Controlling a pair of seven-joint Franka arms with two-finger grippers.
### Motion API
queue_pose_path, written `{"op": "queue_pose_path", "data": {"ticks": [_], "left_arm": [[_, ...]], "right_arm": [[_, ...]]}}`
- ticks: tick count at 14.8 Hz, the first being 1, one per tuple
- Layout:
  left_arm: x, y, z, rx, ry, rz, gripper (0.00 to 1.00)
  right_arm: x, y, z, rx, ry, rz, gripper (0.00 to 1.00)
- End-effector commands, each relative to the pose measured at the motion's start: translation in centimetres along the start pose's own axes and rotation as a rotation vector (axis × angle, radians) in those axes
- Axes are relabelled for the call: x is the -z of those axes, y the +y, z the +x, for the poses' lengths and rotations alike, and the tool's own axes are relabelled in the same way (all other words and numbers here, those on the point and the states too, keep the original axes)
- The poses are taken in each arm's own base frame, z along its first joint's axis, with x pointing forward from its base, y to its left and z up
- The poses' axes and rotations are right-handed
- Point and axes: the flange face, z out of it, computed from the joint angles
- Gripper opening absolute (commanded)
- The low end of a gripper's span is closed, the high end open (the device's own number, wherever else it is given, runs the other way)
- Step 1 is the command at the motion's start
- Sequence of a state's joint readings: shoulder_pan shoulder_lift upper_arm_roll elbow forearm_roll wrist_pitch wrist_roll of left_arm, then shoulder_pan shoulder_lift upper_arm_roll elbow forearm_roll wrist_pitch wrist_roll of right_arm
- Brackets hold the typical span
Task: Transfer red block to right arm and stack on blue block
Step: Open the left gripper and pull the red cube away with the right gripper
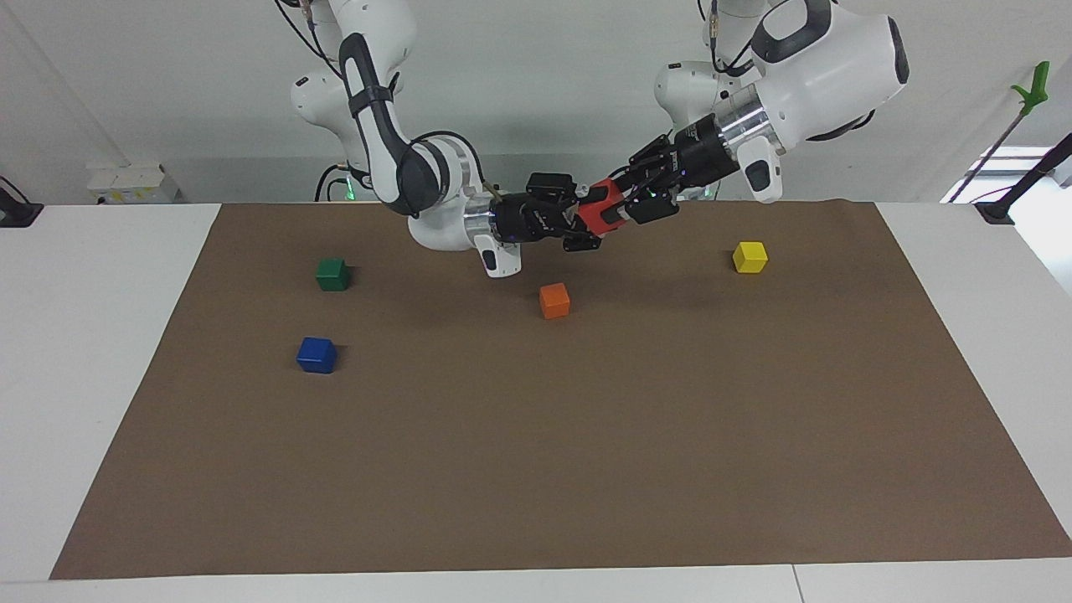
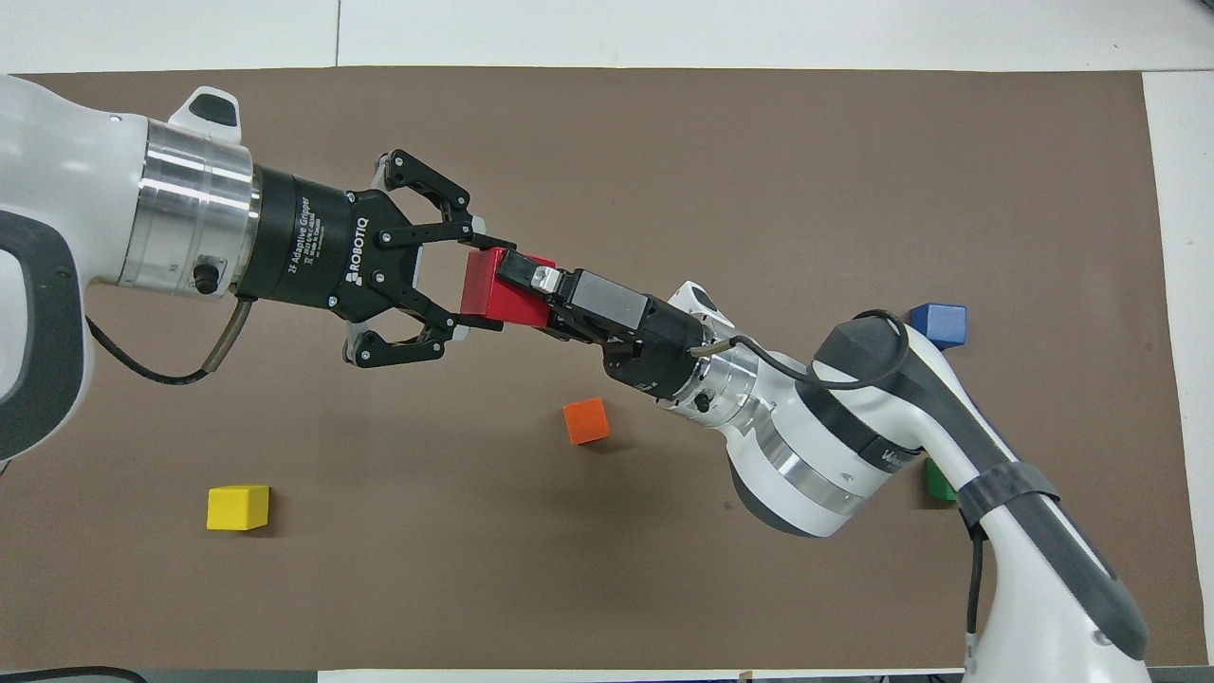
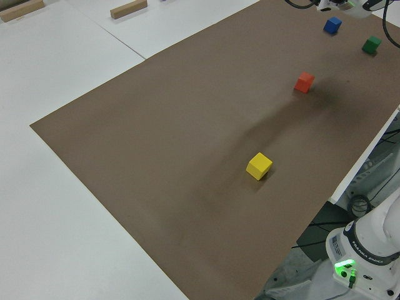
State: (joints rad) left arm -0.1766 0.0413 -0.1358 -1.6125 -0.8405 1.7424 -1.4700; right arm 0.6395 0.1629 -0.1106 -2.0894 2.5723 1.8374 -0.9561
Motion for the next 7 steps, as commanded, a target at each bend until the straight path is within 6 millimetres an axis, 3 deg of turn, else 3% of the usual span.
{"op": "queue_pose_path", "data": {"ticks": [1, 7], "left_arm": [[0.02, -0.09, -0.10, -0.007, 0.031, 0.004, 1.00], [0.09, -0.19, -0.13, -0.009, 0.049, 0.005, 1.00]], "right_arm": [[-0.06, -0.89, 0.71, -0.028, 0.072, 0.041, 0.00], [0.26, -1.53, 1.18, -0.030, 0.070, 0.036, 0.00]]}}
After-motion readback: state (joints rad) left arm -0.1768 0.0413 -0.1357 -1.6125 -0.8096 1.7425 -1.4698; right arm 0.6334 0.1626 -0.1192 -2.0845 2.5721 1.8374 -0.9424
